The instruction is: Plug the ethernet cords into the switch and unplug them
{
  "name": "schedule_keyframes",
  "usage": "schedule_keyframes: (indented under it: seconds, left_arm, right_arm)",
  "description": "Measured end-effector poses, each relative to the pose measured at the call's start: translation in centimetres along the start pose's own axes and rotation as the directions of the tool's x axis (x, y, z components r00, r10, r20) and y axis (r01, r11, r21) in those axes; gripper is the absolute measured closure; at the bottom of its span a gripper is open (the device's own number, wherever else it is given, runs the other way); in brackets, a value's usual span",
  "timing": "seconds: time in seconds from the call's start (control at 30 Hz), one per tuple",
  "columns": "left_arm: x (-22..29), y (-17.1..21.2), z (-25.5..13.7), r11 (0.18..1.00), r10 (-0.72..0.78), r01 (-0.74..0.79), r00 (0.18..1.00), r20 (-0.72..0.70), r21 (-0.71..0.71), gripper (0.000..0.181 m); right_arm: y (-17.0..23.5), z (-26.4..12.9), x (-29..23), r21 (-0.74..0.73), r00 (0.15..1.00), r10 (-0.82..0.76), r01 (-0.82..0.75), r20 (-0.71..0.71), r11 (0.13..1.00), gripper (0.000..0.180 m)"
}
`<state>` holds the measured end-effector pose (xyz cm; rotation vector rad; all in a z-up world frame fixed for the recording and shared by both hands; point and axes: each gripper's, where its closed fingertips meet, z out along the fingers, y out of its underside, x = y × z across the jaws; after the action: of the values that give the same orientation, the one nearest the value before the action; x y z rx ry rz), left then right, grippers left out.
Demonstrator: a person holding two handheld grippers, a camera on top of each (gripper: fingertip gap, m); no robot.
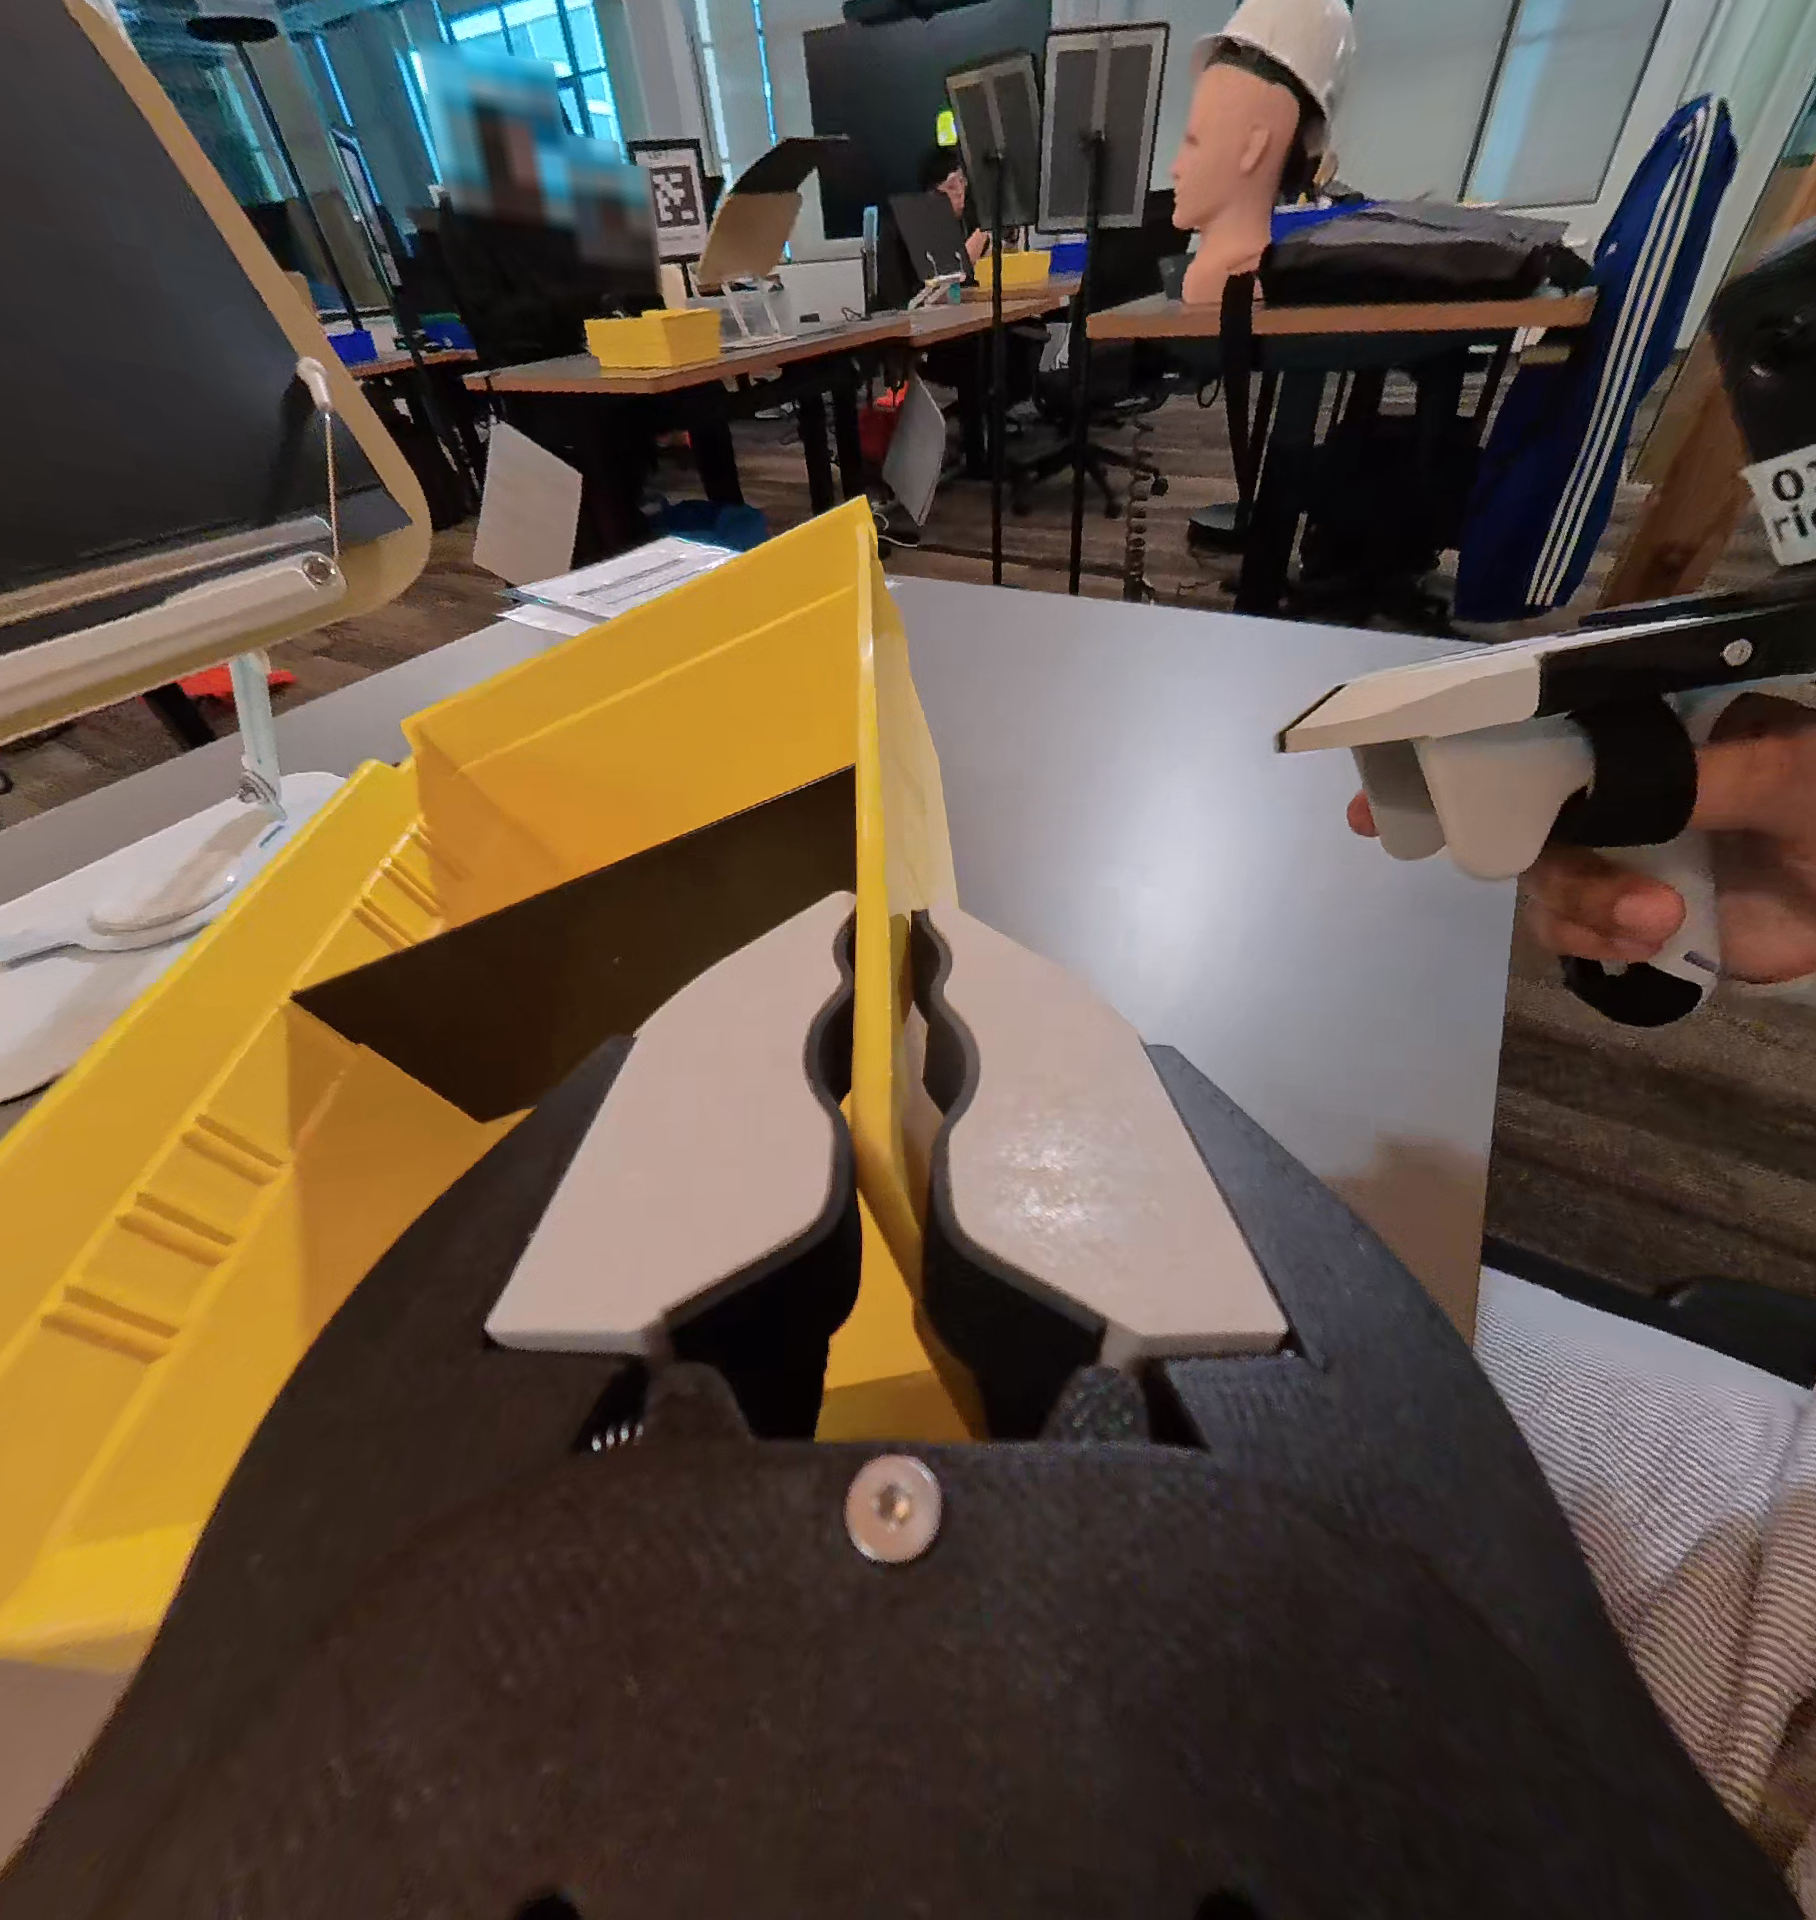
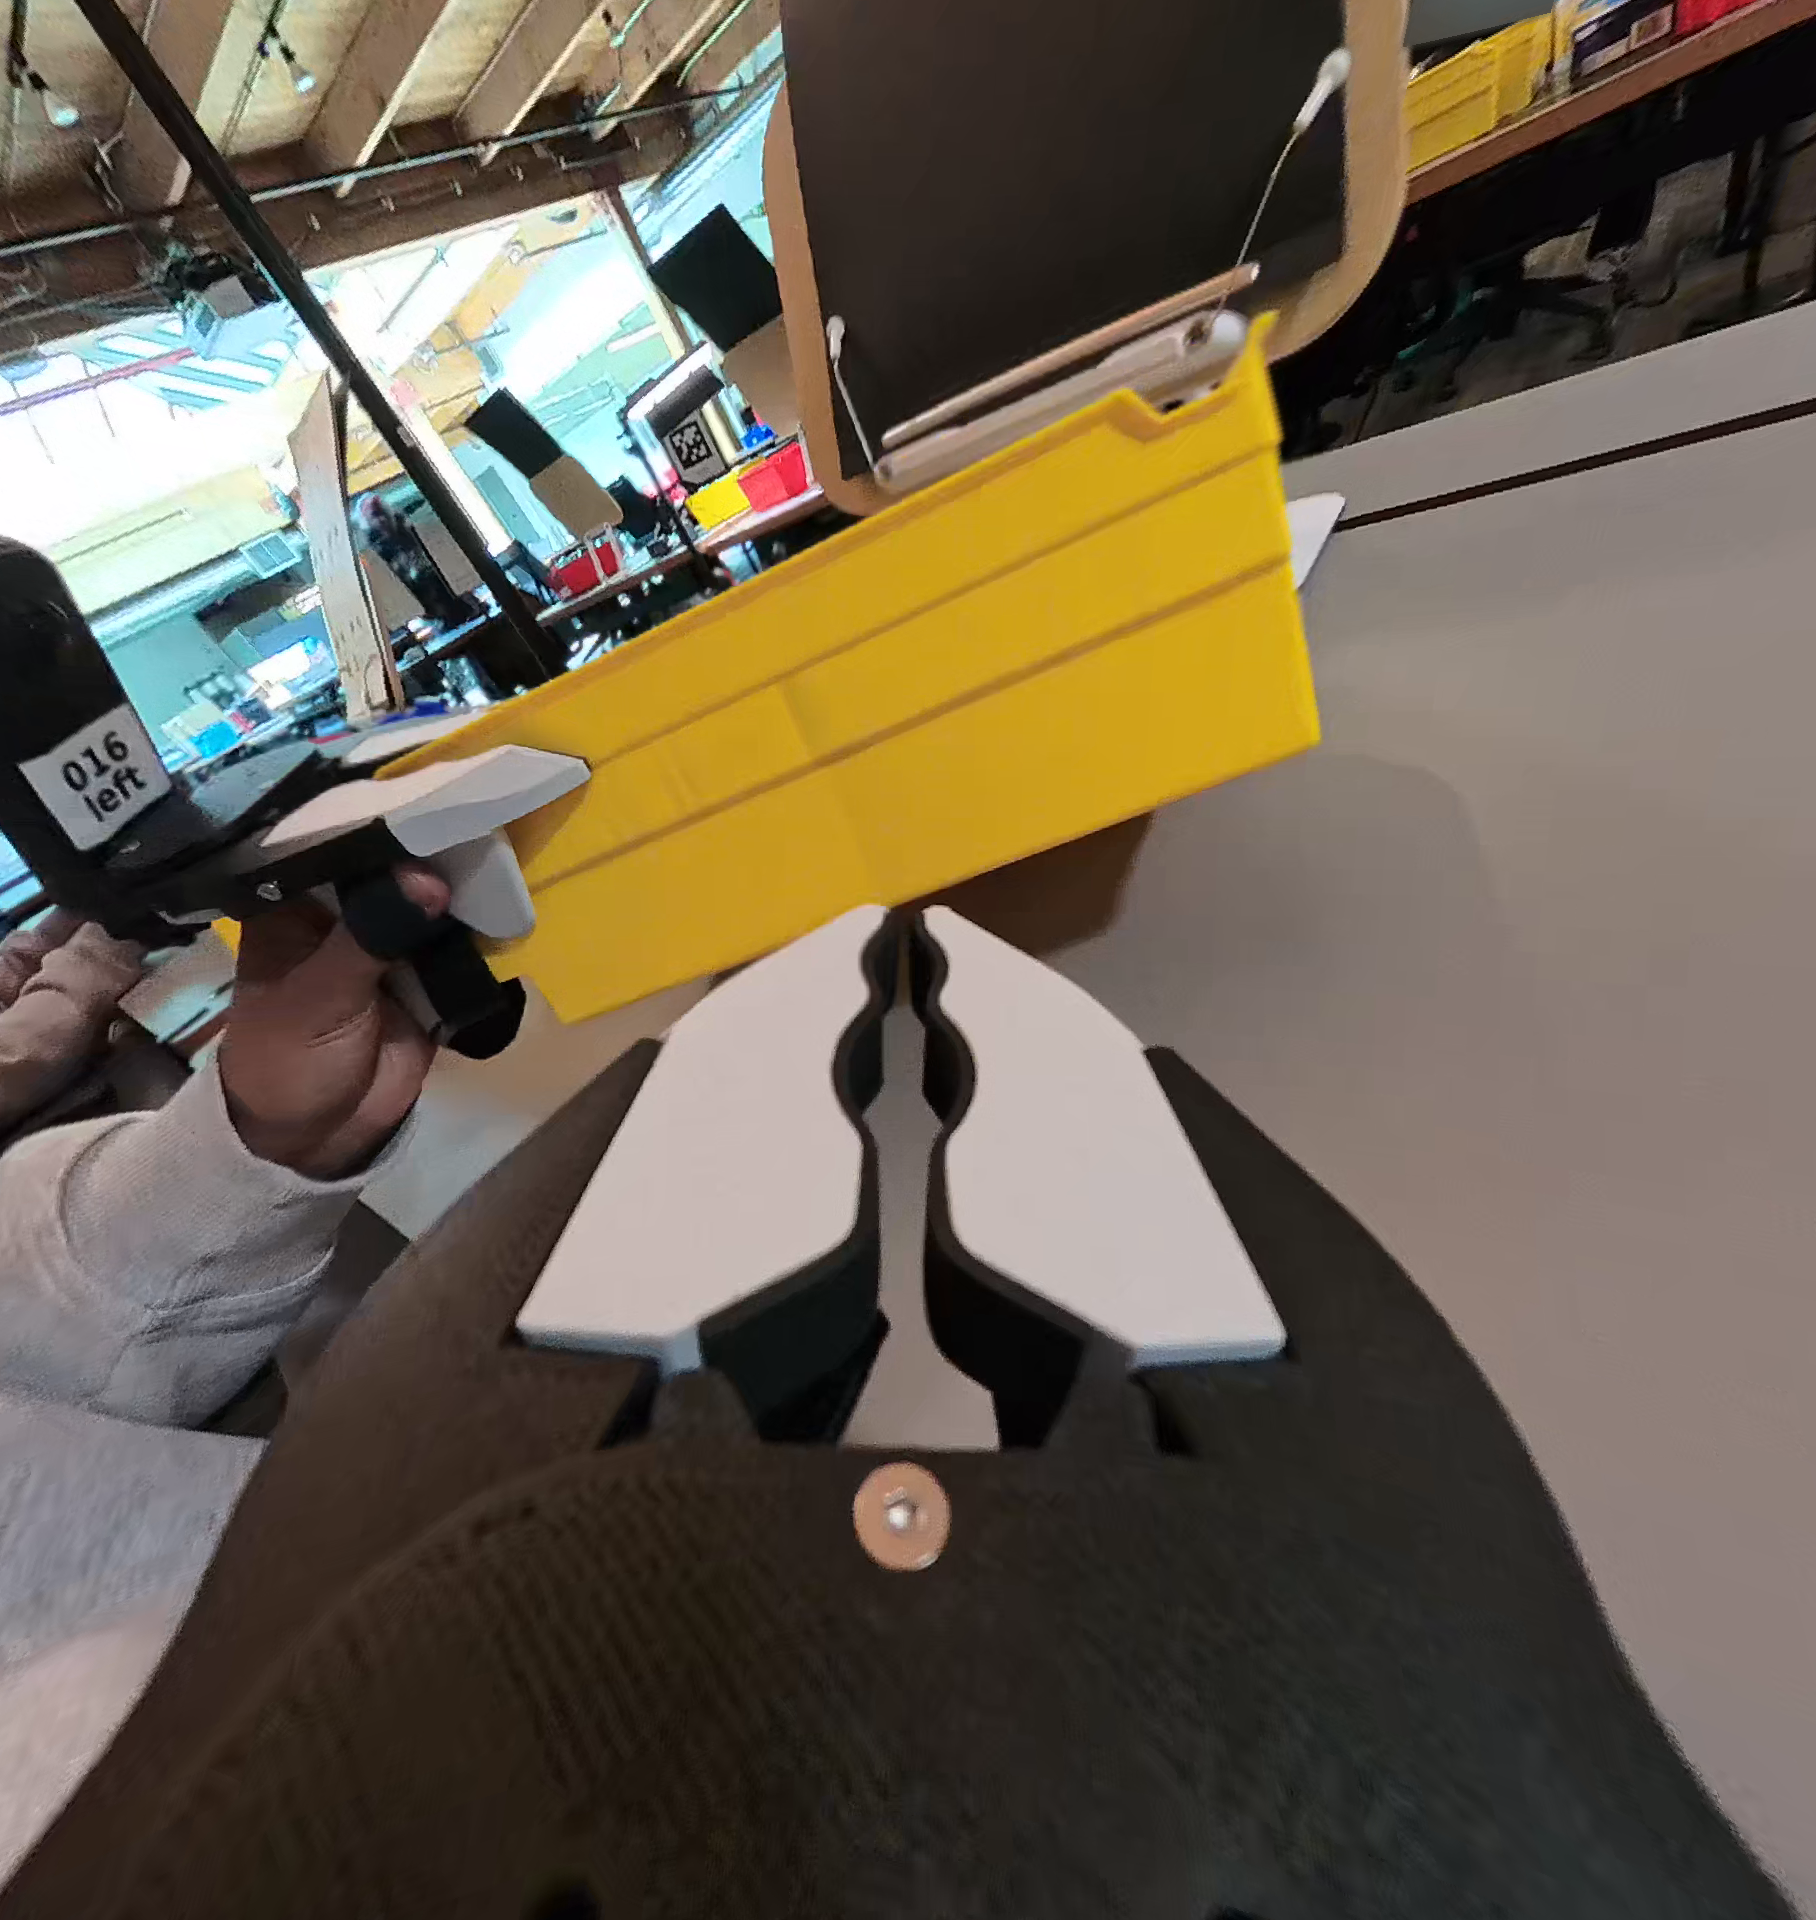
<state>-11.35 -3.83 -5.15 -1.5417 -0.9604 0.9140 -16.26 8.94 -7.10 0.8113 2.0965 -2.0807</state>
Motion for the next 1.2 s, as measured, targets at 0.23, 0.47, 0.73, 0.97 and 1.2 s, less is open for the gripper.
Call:
schedule_keyframes:
  seconds: [0.23,0.47,0.73,0.97,1.2]
  left_arm:
    - [0.8,1.7,0.3,1.0,-0.016,0.016,1.0,-0.008,-0.007,0.176]
    - [1.6,3.5,-0.2,0.998,-0.041,0.039,0.999,-0.035,-0.047,0.178]
    - [2.1,4.6,-1.2,0.989,-0.134,0.129,0.988,-0.08,-0.071,0.169]
    - [-0.7,2.6,-3.9,0.956,-0.269,0.277,0.959,-0.091,0.096,0.152]
    - [-13.4,6.1,-9.9,0.802,-0.591,0.524,0.767,0.249,0.287,0.124]
  right_arm:
    - [3.3,2.7,0.3,-0.18,0.999,0.01,-0.001,0.049,0.984,0.166]
    - [5.0,5.2,-0.7,-0.276,0.984,0.122,-0.082,0.131,0.958,0.157]
    - [5.4,6.6,-2.5,-0.315,0.963,0.171,-0.099,0.208,0.944,0.152]
    - [5.0,6.4,-3.0,-0.304,0.954,0.2,-0.127,0.224,0.944,0.15]
    - [4.9,5.5,-3.0,-0.294,0.952,0.213,-0.144,0.218,0.945,0.149]
